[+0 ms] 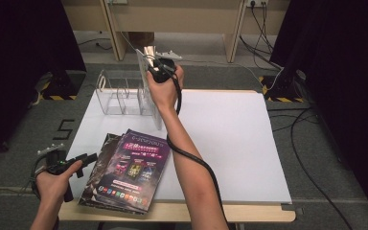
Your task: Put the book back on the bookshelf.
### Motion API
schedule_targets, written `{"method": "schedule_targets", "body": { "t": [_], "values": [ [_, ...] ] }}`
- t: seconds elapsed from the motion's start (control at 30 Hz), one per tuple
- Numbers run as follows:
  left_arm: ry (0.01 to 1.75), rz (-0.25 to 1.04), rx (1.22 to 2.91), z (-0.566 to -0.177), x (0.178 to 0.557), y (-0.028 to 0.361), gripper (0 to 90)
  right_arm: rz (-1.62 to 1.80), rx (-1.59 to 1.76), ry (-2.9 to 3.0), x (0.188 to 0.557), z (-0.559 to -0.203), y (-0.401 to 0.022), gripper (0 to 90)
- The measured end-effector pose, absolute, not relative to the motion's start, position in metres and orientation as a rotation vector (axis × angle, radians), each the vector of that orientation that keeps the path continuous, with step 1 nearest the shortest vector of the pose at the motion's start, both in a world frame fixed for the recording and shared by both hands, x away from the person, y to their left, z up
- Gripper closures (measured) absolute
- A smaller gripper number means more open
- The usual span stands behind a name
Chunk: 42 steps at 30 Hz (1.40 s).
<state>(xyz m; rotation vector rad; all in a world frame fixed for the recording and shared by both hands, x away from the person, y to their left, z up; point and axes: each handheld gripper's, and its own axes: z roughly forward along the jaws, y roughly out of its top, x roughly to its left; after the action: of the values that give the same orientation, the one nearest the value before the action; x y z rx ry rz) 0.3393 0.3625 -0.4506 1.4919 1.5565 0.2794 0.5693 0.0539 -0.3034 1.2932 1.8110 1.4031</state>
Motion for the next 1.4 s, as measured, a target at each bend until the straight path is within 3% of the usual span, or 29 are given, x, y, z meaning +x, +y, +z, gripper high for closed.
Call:
{"method": "schedule_targets", "body": {
  "t": [1.4],
  "values": [
    [1.559,0.278,1.489,-0.453,0.340,0.365,45.1,1.276,1.348,1.888,0.577,-0.301,0.061,74.2]
  ]
}}
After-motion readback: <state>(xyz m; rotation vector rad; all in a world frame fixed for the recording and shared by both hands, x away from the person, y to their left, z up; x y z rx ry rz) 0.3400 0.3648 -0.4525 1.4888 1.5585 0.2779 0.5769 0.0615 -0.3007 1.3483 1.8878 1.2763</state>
